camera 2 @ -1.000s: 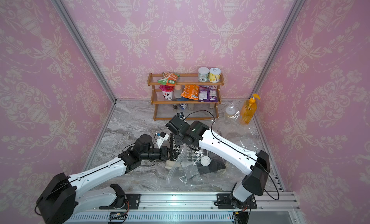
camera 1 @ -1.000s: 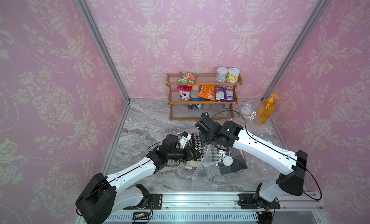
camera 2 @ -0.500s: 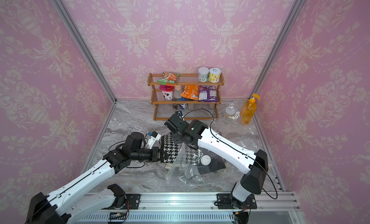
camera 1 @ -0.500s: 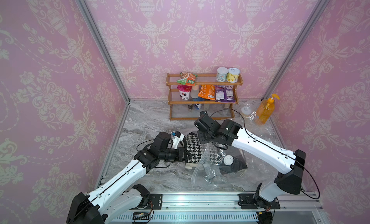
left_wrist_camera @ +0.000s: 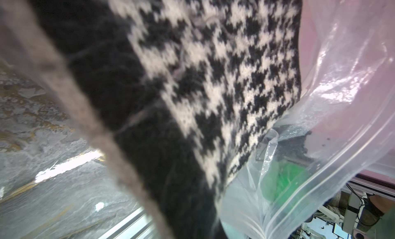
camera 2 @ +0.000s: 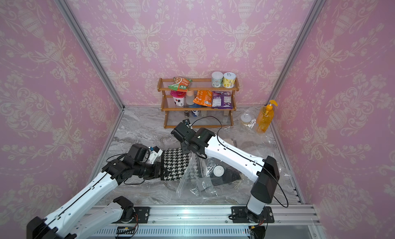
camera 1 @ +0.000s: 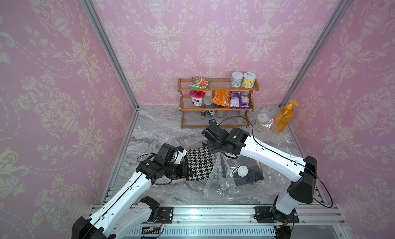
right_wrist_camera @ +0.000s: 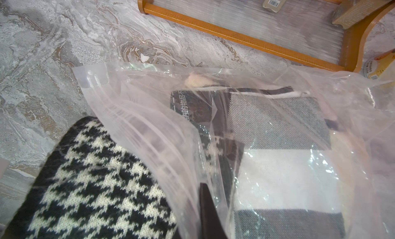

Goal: Take the scarf out of the vacuum bag
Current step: Take out the scarf from the vacuum bag.

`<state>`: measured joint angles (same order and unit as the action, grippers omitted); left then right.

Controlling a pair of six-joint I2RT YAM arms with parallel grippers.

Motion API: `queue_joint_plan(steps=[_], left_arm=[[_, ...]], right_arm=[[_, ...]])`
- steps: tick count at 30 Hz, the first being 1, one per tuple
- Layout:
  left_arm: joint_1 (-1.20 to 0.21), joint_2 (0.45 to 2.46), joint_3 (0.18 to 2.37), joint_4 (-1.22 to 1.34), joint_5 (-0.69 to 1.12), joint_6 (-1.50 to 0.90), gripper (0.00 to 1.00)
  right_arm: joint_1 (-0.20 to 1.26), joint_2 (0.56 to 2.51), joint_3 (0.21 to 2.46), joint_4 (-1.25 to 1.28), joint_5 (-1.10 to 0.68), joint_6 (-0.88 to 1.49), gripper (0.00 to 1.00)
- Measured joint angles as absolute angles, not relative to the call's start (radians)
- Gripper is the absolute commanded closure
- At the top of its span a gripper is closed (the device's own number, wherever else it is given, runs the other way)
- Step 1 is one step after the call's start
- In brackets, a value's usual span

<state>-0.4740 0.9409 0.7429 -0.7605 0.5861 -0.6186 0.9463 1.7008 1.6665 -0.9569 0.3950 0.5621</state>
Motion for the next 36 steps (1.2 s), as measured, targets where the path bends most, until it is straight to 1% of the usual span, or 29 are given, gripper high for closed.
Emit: queue_joint_plan(steps=[4, 11, 16, 20, 24, 31, 36], left_arm=[[-0.473, 1.024, 0.875, -0.895, 0.501, -0.575, 1.00], [-0.471, 1.254, 1.115, -1.122, 0.331, -0.455, 1.00], [-0.466, 1.422, 1.219, -1.232, 0.206, -0.377, 1.00], [-0.459, 1.518, 1.242, -1.274, 0.111, -0.345, 1.00], [-0.423, 1.567, 1.252, -1.304, 0.022, -0.325, 1.00], [-0.315, 1.608, 1.252, -1.334, -0.138, -0.311, 1.00], [-0.235, 1.690, 1.255, -1.328, -0.244, -0.311, 1.00]], right_arm=[[0.962, 1.733, 1.666, -0.923, 0.405, 0.541, 0.93], [0.970, 1.744, 1.607, -0.780, 0.390, 0.507, 0.93], [0.971, 1.750, 1.575, -0.704, 0.391, 0.492, 0.93], [0.971, 1.760, 1.568, -0.665, 0.401, 0.488, 0.93], [0.971, 1.772, 1.553, -0.635, 0.409, 0.477, 0.93], [0.959, 1.800, 1.539, -0.582, 0.399, 0.455, 0.93], [0.929, 1.824, 1.535, -0.538, 0.365, 0.443, 0.93]])
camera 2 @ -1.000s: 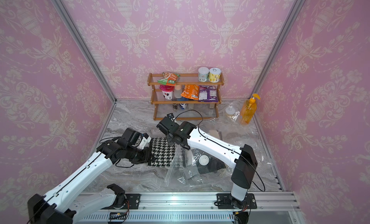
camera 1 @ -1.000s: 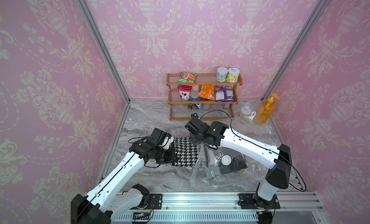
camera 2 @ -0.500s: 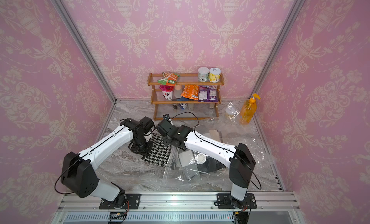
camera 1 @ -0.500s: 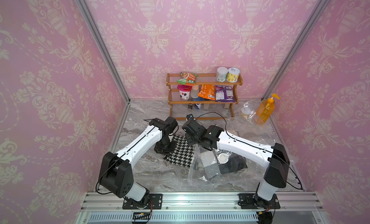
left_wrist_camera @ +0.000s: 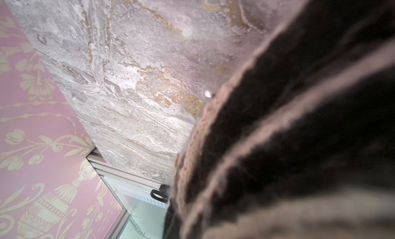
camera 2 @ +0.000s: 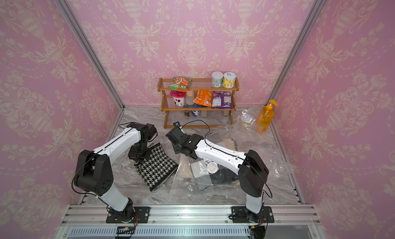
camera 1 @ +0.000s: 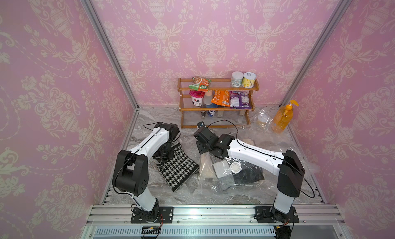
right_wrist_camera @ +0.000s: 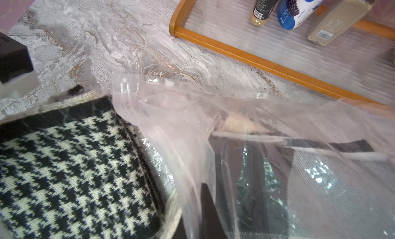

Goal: Take the scarf out of the vacuum bag
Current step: Take out the scarf from the vacuum bag.

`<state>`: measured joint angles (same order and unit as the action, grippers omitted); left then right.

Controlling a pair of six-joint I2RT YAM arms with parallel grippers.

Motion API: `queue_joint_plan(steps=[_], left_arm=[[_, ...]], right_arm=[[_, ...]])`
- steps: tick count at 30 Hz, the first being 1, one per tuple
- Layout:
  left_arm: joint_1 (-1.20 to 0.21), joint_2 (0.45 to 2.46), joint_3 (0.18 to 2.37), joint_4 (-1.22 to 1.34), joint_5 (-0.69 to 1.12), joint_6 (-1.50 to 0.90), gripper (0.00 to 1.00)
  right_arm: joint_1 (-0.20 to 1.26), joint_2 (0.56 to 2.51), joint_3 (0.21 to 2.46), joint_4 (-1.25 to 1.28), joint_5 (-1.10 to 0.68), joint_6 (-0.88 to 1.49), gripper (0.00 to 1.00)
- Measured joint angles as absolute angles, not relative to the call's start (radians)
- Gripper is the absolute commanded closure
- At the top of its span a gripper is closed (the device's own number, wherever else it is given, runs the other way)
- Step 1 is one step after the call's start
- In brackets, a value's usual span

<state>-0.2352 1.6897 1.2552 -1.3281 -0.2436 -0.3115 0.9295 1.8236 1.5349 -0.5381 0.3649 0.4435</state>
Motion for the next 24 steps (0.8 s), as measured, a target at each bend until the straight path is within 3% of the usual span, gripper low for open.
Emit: queue_joint_plan(steps=[10, 24], left_arm=[[-0.077, 1.829, 1.417, -1.314, -0.337, -0.295, 1.00], [0.098, 2.073, 1.789, -1.207, -0.293, -0.248, 1.00]], right_arm=[[0.893, 1.850, 1.507, -0.479, 0.308, 0.420, 0.93], [0.883, 1.850, 1.493, -0.457, 0.276, 0.414, 0.93]])
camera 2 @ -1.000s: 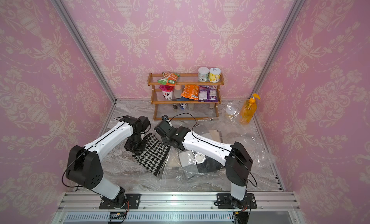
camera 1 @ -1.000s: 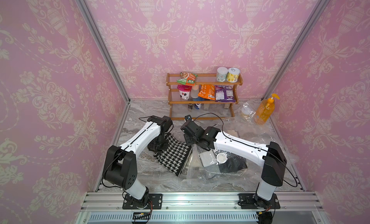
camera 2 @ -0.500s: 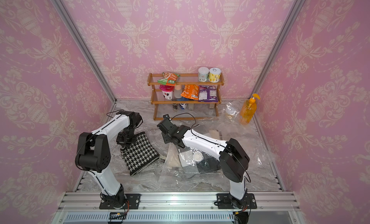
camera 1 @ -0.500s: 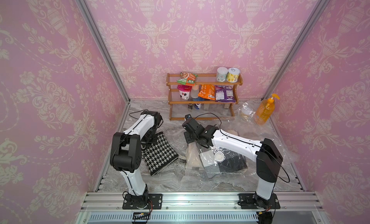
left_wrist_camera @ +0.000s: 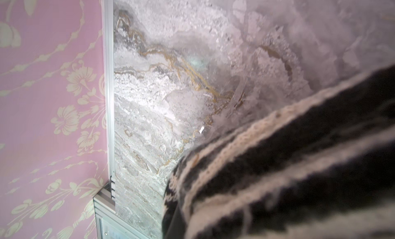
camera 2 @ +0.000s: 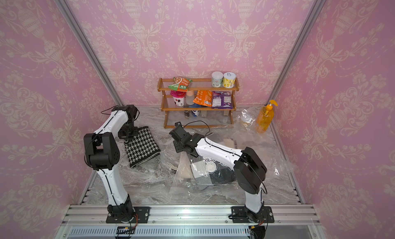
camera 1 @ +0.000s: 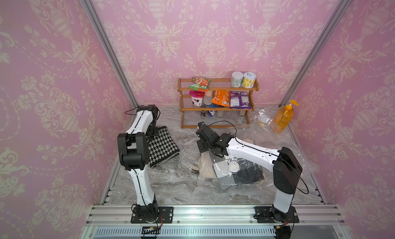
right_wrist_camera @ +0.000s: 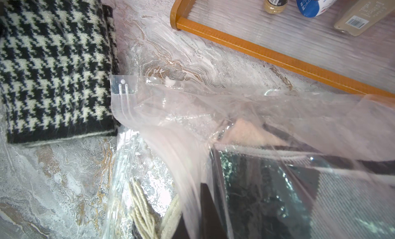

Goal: Take the scarf out of the vacuum bag
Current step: Place the scarf at the corner of the board.

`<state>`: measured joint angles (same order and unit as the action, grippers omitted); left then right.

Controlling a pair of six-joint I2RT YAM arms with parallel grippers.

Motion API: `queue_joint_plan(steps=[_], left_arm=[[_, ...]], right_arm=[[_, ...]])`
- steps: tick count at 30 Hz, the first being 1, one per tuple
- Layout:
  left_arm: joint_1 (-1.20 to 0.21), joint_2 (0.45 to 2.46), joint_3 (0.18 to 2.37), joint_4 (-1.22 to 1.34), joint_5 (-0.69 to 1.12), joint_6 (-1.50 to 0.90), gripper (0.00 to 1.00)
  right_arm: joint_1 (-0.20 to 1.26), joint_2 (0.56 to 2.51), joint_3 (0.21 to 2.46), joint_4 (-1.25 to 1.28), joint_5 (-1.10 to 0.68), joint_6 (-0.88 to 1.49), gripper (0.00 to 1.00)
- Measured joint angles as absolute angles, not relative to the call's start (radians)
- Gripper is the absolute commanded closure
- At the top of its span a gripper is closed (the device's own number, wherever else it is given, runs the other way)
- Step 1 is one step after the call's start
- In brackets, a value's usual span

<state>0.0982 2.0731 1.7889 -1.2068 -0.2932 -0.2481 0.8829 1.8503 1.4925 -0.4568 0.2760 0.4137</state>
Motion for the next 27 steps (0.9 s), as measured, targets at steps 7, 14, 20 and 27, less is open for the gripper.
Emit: queue_joint_plan(steps=[7, 14, 20, 27], left_arm=[[0.141, 2.210, 2.000, -1.129, -0.143, -0.253, 1.00], [0.202, 2.336, 2.168, -1.084, 0.001, -0.312, 1.00], [0.274, 2.383, 2.207, -1.068, 0.089, -0.364, 1.00], [0.319, 2.383, 2.177, -1.034, 0.152, -0.392, 1.00]], right_arm=[[0.879, 1.850, 1.493, -0.460, 0.276, 0.403, 0.93], [0.871, 1.851, 1.504, -0.473, 0.276, 0.399, 0.93], [0.871, 1.851, 1.512, -0.485, 0.276, 0.399, 0.93], [0.871, 1.851, 1.518, -0.490, 0.268, 0.399, 0.93]])
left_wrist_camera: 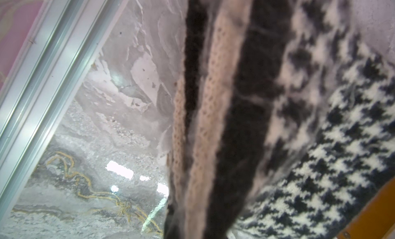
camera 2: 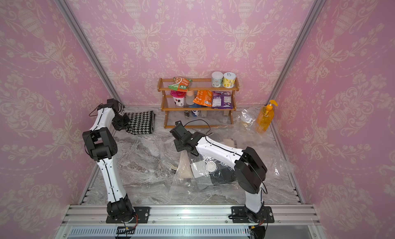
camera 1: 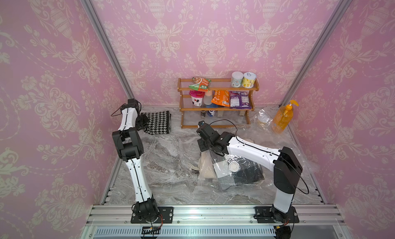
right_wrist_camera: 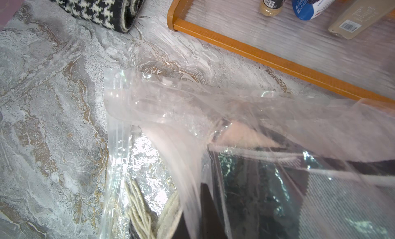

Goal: Take the scarf out of the vacuum bag
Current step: Place the scarf at the corner of the board.

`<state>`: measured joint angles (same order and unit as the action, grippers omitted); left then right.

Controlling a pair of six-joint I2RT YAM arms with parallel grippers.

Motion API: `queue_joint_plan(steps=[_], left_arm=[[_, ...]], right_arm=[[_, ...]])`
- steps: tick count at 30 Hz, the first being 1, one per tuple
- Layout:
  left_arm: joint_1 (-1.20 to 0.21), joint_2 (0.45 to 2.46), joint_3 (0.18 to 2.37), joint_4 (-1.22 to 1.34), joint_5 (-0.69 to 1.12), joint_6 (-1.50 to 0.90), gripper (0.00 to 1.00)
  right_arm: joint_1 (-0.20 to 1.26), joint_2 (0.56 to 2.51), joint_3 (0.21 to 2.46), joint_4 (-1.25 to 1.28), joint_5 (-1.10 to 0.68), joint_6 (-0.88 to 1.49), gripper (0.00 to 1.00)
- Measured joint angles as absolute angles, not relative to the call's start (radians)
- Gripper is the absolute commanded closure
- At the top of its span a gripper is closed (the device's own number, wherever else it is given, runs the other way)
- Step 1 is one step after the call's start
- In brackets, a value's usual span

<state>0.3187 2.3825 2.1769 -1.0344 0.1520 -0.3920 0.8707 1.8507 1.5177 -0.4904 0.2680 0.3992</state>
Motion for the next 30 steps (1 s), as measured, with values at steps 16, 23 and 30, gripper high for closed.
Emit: queue_joint_plan(steps=[16, 23, 30], left_arm=[[0.317, 2.433, 2.332, -1.105, 0.188, -0.327, 0.34], [0.317, 2.375, 2.218, -1.092, 0.122, -0.321, 0.01], [0.306, 2.047, 1.948, -0.992, 0.142, -0.350, 0.01]], right_arm=[[0.871, 1.851, 1.579, -0.560, 0.247, 0.391, 0.92], [0.871, 1.861, 1.642, -0.616, 0.213, 0.389, 0.91], [0.871, 1.861, 1.645, -0.635, 0.149, 0.396, 0.91]])
